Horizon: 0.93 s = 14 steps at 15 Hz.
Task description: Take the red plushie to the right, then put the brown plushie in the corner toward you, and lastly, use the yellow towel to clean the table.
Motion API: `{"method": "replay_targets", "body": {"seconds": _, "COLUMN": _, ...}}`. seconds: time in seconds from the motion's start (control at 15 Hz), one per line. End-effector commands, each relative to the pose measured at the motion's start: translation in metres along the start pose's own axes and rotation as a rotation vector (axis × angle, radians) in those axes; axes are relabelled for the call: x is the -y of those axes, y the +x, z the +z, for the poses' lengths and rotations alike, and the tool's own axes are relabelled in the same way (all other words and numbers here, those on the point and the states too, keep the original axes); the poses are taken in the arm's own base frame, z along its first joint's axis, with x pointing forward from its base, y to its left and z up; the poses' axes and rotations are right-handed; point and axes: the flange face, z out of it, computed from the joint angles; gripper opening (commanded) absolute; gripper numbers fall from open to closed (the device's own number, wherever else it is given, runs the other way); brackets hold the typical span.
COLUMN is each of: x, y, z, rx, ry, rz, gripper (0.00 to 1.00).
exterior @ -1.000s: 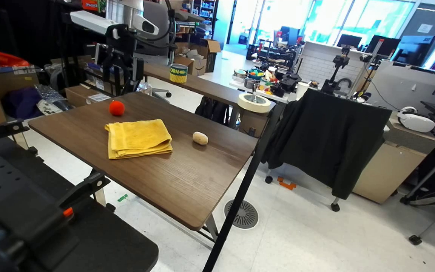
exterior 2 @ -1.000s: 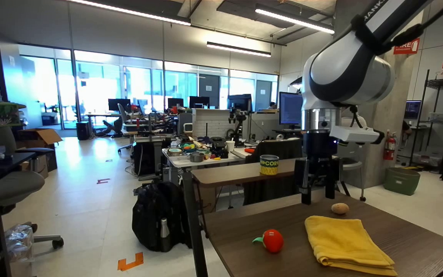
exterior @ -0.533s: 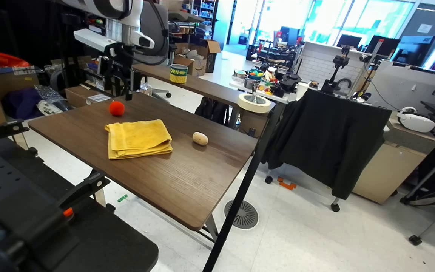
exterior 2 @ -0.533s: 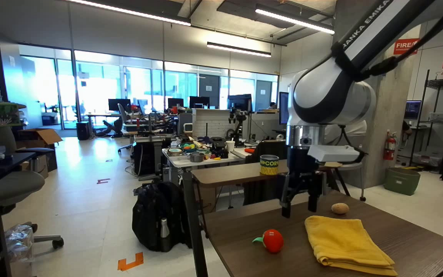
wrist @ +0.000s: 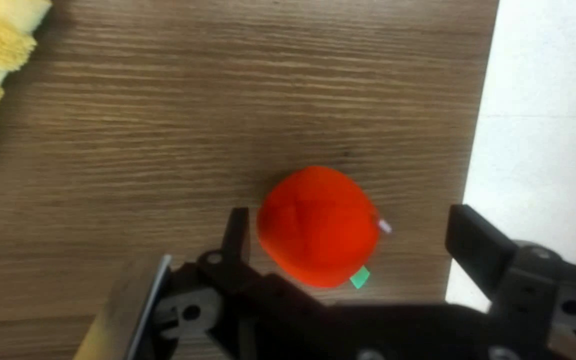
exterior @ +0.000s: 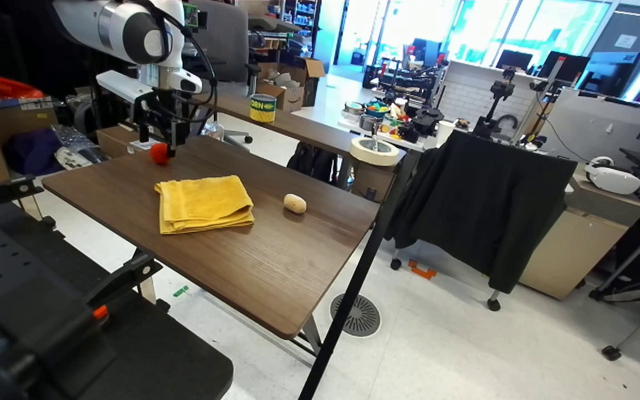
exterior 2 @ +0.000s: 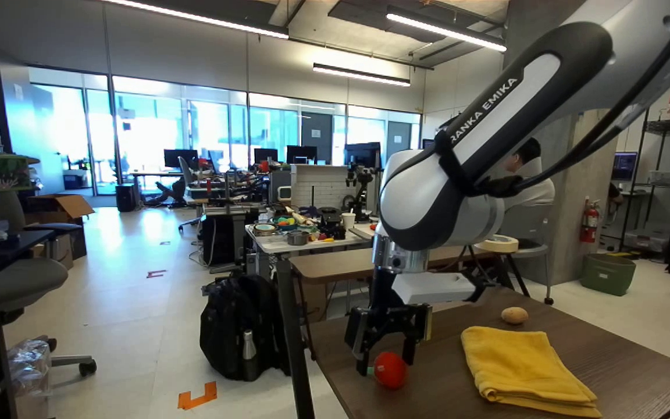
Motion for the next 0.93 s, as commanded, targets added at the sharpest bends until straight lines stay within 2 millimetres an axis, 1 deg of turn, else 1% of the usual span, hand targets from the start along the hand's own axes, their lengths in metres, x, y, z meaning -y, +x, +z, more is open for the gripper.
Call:
{"method": "replay_targets", "body": {"seconds": 0.0, "x": 0.008, "y": 0.019, "z": 0.001, "rx": 0.003, "ry": -0.008, "rz": 0.016, "gripper": 0.97}}
{"method": "replay_targets", "body": {"seconds": 0.07, "x": 0.007, "y": 0.023, "z": -0.003, "rx": -0.004, "ry": -0.008, "rz": 0.016, "gripper": 0.68}}
{"method": "replay_targets", "body": {"seconds": 0.13, "x": 0.004, "y": 0.026, "z": -0.005, "rx": 0.000, "ry": -0.008, "rz": 0.015, "gripper": 0.65}}
{"method": "replay_targets", "body": {"seconds": 0.2, "x": 0.002, "y": 0.029, "z": -0.007, "rx": -0.005, "ry": -0.007, "rz": 0.019, "gripper": 0.59}}
{"method": "replay_targets", "body": {"seconds": 0.4, "x": -0.004, "y": 0.031, "z": -0.012, "rx": 0.038, "ry": 0.018, "rz": 0.038, "gripper": 0.35}}
{"method": "replay_targets", "body": {"seconds": 0.47, "x": -0.004, "y": 0.029, "z": -0.011, "rx": 0.072, "ry": 0.033, "rz": 0.044, "gripper": 0.27}}
{"method": "replay_targets", "body": {"seconds": 0.53, "x": -0.004, "y": 0.027, "z": -0.010, "rx": 0.098, "ry": 0.043, "rz": 0.047, "gripper": 0.21}}
{"method": "replay_targets", "body": {"seconds": 0.6, "x": -0.003, "y": 0.024, "z": -0.009, "rx": 0.128, "ry": 0.057, "rz": 0.051, "gripper": 0.62}}
{"method": "replay_targets", "body": {"seconds": 0.67, "x": -0.001, "y": 0.020, "z": -0.006, "rx": 0.156, "ry": 0.068, "rz": 0.057, "gripper": 0.57}}
{"method": "replay_targets", "body": {"seconds": 0.73, "x": 0.000, "y": 0.017, "z": -0.003, "rx": 0.184, "ry": 0.076, "rz": 0.065, "gripper": 0.57}}
{"method": "replay_targets", "body": {"seconds": 0.87, "x": 0.002, "y": 0.011, "z": 0.004, "rx": 0.227, "ry": 0.078, "rz": 0.076, "gripper": 0.69}}
